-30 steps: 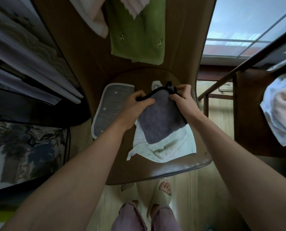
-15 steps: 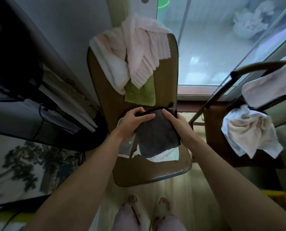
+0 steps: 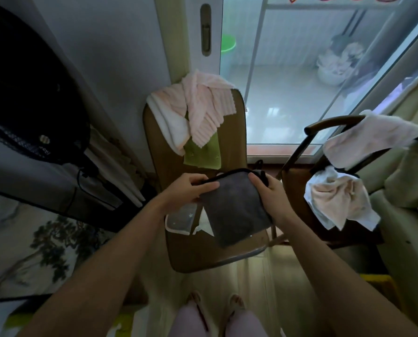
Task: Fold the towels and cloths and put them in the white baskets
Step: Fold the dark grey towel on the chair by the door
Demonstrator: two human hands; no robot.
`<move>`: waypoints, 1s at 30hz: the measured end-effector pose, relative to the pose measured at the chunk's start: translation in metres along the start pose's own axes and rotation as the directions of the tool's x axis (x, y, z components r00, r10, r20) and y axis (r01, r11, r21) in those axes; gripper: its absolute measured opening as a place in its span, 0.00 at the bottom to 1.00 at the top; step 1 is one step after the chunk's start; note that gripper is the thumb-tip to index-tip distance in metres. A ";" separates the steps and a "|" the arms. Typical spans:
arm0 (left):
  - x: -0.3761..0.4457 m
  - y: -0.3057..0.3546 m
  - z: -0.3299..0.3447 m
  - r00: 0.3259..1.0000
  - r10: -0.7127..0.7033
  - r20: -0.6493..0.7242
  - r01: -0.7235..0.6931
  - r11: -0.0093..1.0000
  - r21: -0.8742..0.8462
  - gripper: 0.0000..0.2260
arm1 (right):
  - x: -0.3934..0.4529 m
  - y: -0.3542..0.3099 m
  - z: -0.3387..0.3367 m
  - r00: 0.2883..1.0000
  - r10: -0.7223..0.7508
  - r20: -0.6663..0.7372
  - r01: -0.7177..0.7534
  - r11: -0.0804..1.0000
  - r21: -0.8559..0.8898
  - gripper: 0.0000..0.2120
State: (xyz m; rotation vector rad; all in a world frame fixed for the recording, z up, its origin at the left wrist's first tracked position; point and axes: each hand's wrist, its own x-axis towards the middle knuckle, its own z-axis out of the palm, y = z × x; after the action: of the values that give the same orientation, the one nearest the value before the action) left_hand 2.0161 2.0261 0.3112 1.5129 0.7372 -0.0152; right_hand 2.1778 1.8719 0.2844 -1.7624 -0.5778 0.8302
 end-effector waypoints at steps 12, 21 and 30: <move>-0.002 0.003 0.006 0.911 0.202 -0.361 -0.186 0.979 0.080 0.12 | -0.017 -0.011 0.031 0.989 0.139 -0.043 -0.142 0.985 -0.097 0.18; -0.005 -0.001 0.010 0.973 -0.023 -0.232 -0.040 0.964 -0.263 0.38 | 0.009 -0.017 0.023 0.952 0.214 -0.219 -0.237 0.968 -0.087 0.21; -0.018 -0.003 0.017 0.882 0.343 -0.323 -0.382 0.922 -0.063 0.13 | 0.026 -0.036 0.035 0.894 0.433 0.114 -0.448 0.858 0.251 0.30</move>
State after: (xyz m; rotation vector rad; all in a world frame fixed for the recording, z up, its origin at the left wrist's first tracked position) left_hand 2.0083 2.0025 0.3142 1.5287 0.6720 0.5537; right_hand 2.1681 1.9236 0.3049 -1.6387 -0.0746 1.2160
